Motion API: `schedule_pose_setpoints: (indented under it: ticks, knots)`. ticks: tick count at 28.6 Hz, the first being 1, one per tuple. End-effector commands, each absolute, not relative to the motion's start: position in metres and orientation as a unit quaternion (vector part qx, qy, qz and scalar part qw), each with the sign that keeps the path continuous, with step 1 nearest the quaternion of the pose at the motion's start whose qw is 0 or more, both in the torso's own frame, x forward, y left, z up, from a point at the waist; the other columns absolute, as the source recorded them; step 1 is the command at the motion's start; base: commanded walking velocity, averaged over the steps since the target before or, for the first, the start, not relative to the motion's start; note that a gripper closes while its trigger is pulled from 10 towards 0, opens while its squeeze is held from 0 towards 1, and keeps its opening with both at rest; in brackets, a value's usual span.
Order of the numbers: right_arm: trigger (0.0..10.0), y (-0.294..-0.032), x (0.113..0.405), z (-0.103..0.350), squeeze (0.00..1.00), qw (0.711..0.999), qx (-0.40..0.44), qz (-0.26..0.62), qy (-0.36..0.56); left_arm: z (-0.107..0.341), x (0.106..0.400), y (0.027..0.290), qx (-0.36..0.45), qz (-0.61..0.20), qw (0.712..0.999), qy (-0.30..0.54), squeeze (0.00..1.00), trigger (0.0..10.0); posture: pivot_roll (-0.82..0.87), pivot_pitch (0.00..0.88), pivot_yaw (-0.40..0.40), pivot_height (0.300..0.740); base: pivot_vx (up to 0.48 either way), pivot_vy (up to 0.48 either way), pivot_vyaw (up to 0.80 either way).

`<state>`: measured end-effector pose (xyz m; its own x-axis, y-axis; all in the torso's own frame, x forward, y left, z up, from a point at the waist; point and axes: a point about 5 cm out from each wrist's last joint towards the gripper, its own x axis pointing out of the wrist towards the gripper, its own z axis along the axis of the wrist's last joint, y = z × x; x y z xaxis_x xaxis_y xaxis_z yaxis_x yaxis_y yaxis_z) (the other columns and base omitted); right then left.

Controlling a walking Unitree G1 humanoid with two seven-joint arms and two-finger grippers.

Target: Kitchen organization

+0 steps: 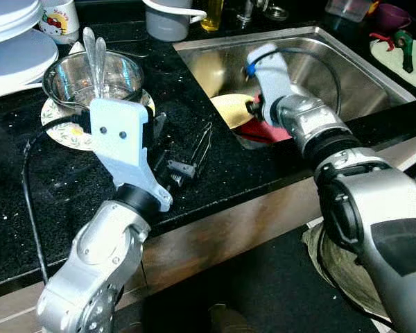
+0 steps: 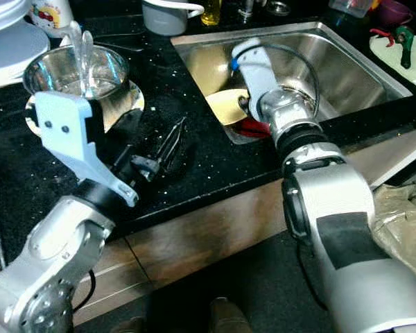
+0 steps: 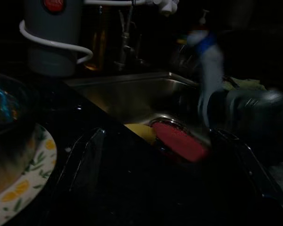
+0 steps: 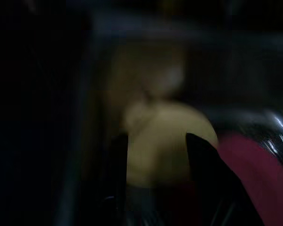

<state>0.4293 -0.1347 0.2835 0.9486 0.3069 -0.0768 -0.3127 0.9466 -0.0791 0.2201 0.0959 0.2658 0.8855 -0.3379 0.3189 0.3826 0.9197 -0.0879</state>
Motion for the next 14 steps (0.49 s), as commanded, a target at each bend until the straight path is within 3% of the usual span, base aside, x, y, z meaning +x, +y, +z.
schedule_pose_setpoints:
  ticks: [1,3,7,11,14]
  knots:
    - [10.0,-0.139,0.428,0.311,0.00,0.981,0.033,0.185,-0.054,0.266,0.223,0.095,-0.073,-0.190,0.967,-0.150,0.00,10.0,0.12,0.086,-0.107,0.732,0.000,0.000,0.00]
    - [10.0,-0.140,0.426,0.314,0.00,0.975,0.061,0.201,-0.069,0.266,0.224,0.096,-0.071,-0.190,0.967,-0.152,0.00,10.0,0.12,0.080,-0.099,0.732,0.000,0.000,0.00]
    - [10.0,-0.144,0.418,0.320,0.00,0.932,0.161,0.288,-0.148,0.270,0.229,0.098,-0.062,-0.191,0.966,-0.161,0.00,10.0,0.11,0.069,-0.085,0.732,0.000,0.000,0.00]
    - [10.0,-0.138,0.408,0.313,0.00,0.901,0.186,0.351,-0.176,0.273,0.234,0.101,-0.046,-0.187,0.966,-0.170,0.00,10.0,0.10,0.058,-0.072,0.732,0.000,0.000,0.00]
    - [10.0,-0.129,0.398,0.300,0.00,0.880,0.183,0.397,-0.185,0.276,0.238,0.105,-0.042,-0.178,0.967,-0.179,0.00,10.0,0.10,0.055,-0.068,0.732,0.000,0.000,0.80]
